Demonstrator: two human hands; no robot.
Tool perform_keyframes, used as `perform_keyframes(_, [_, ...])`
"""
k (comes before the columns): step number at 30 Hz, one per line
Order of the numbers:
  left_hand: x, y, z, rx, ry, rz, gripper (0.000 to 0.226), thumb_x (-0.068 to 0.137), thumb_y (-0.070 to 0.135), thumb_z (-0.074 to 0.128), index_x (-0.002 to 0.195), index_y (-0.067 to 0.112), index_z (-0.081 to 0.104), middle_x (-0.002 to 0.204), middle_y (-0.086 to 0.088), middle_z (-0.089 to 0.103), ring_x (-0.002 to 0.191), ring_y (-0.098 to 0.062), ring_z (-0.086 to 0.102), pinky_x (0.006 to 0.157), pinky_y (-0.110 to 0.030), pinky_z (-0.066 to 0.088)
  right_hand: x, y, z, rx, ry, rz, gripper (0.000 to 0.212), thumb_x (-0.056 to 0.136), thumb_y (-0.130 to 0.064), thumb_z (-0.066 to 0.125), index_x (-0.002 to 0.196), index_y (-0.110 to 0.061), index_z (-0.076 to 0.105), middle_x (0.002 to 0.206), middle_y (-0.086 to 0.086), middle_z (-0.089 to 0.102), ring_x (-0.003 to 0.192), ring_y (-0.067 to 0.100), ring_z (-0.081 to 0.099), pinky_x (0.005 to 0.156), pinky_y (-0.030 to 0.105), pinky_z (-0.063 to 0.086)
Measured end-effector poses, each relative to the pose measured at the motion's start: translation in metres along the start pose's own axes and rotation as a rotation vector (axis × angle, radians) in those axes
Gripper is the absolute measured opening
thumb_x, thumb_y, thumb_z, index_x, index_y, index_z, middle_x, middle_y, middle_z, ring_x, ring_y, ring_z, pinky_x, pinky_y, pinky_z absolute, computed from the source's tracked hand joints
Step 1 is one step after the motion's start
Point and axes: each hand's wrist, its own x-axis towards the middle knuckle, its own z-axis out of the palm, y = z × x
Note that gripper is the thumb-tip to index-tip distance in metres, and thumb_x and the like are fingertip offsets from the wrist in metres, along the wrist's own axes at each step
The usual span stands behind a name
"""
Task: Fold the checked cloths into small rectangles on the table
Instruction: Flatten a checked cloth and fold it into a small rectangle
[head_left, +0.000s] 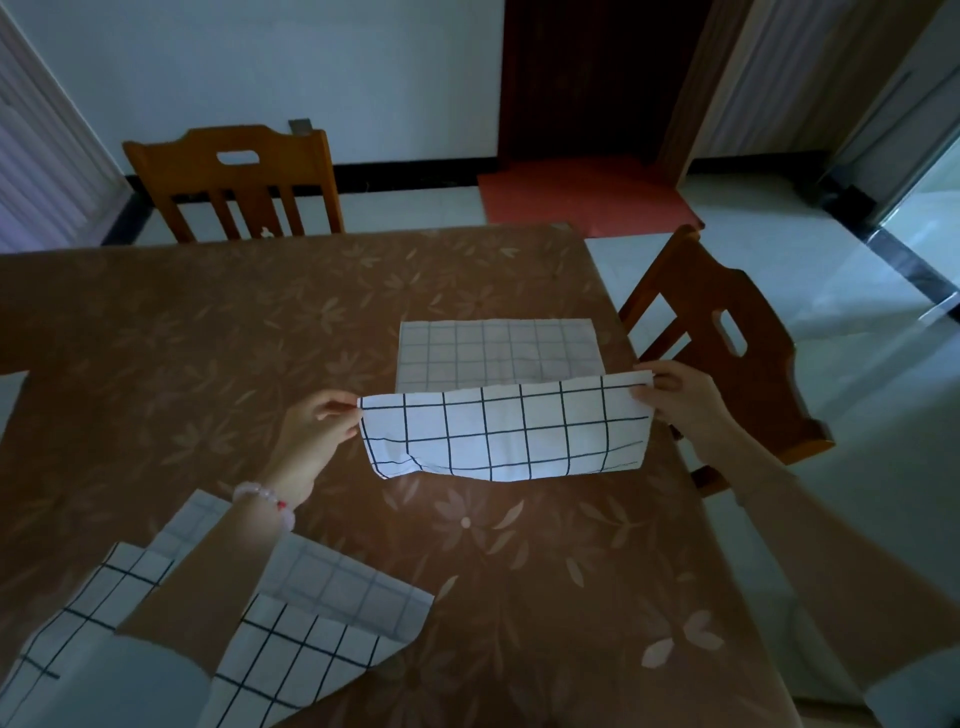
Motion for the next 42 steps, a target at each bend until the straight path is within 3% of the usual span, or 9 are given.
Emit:
perform_keyframes(6, [-0.032, -0.038, -0.013, 0.131, -0.209, -0.042, 0.017, 0.088, -0.003, 0.056, 0.088, 0.013, 0.062, 0.092, -0.01, 0.062, 0.084, -0.017, 0.062, 0.069, -0.015, 0.055, -0.032, 0.038, 0.011, -0.015, -0.133, 0.173, 0.008, 0.085, -0.01, 0.066, 0.09, -0.015, 0.063, 0.09, 0.003, 0.063, 0.082, 0.016, 0.061, 0.072, 0.024, 0.052])
perform_keyframes(10, [-0.058, -0.079, -0.024, 0.44, -0.297, -0.047, 0.011, 0.089, 0.002, 0.058, 0.093, 0.011, 0.063, 0.087, -0.003, 0.063, 0.079, -0.012, 0.06, 0.066, -0.009, 0.046, -0.059, 0.074, 0.018, -0.116, -0.165, 0.234, 0.009, 0.083, -0.01, 0.068, 0.087, -0.016, 0.063, 0.087, 0.005, 0.062, 0.082, 0.019, 0.061, 0.076, 0.029, 0.051])
perform_keyframes(15, [-0.072, -0.098, -0.033, 0.546, -0.322, -0.075, 0.02, 0.074, 0.033, 0.056, 0.087, 0.019, 0.064, 0.08, -0.001, 0.064, 0.079, -0.017, 0.06, 0.072, -0.029, 0.045, -0.072, 0.092, 0.019, -0.151, -0.118, 0.251, 0.008, 0.084, -0.012, 0.068, 0.087, -0.017, 0.063, 0.081, -0.001, 0.058, 0.076, 0.013, 0.057, 0.073, 0.027, 0.049])
perform_keyframes(20, [-0.071, -0.095, -0.029, 0.492, -0.249, 0.035, 0.006, 0.092, 0.012, 0.054, 0.093, 0.014, 0.059, 0.084, -0.001, 0.063, 0.08, -0.011, 0.059, 0.068, -0.021, 0.042, -0.072, 0.083, 0.018, -0.091, -0.119, 0.213, 0.007, 0.086, -0.007, 0.064, 0.091, -0.011, 0.06, 0.082, 0.0, 0.056, 0.074, 0.01, 0.055, 0.055, 0.012, 0.05])
perform_keyframes(23, [-0.06, -0.081, -0.022, 0.443, -0.178, 0.099, 0.008, 0.094, 0.007, 0.05, 0.096, 0.01, 0.057, 0.084, -0.004, 0.061, 0.08, -0.014, 0.059, 0.07, -0.02, 0.045, -0.062, 0.072, 0.016, -0.093, -0.121, 0.162, 0.012, 0.087, -0.011, 0.063, 0.081, -0.02, 0.059, 0.087, 0.005, 0.058, 0.077, 0.014, 0.058, 0.069, 0.025, 0.052])
perform_keyframes(27, [-0.026, -0.06, -0.017, 0.373, -0.109, 0.087, 0.006, 0.094, 0.011, 0.051, 0.099, 0.012, 0.056, 0.097, -0.01, 0.063, 0.091, -0.023, 0.063, 0.083, -0.043, 0.054, -0.035, 0.052, 0.016, -0.086, -0.09, 0.107, 0.003, 0.088, -0.016, 0.062, 0.09, -0.017, 0.06, 0.091, 0.003, 0.061, 0.09, 0.023, 0.06, 0.085, 0.039, 0.052])
perform_keyframes(31, [0.011, -0.028, -0.002, 0.285, -0.011, 0.078, 0.008, 0.093, 0.006, 0.051, 0.095, 0.012, 0.056, 0.083, -0.002, 0.062, 0.084, -0.021, 0.059, 0.083, -0.045, 0.05, 0.0, 0.024, 0.016, -0.057, -0.051, 0.049, 0.006, 0.091, -0.014, 0.059, 0.094, -0.009, 0.061, 0.094, 0.012, 0.064, 0.087, 0.027, 0.063, 0.083, 0.041, 0.052])
perform_keyframes(36, [0.073, 0.002, 0.012, 0.303, 0.038, 0.098, 0.011, 0.092, 0.012, 0.054, 0.101, 0.012, 0.06, 0.095, -0.009, 0.063, 0.091, -0.02, 0.059, 0.09, -0.044, 0.049, 0.052, -0.002, 0.018, -0.086, -0.014, -0.009, 0.006, 0.09, -0.016, 0.06, 0.09, -0.011, 0.063, 0.086, 0.007, 0.066, 0.086, 0.026, 0.065, 0.083, 0.043, 0.053])
perform_keyframes(42, [0.148, 0.015, 0.035, 0.364, 0.034, 0.051, 0.01, 0.092, 0.016, 0.055, 0.101, 0.014, 0.059, 0.084, -0.007, 0.058, 0.079, -0.02, 0.054, 0.077, -0.038, 0.046, 0.128, -0.006, 0.031, -0.124, 0.035, 0.044, 0.012, 0.087, -0.018, 0.063, 0.077, -0.012, 0.064, 0.087, 0.025, 0.064, 0.088, 0.043, 0.062, 0.082, 0.05, 0.052])
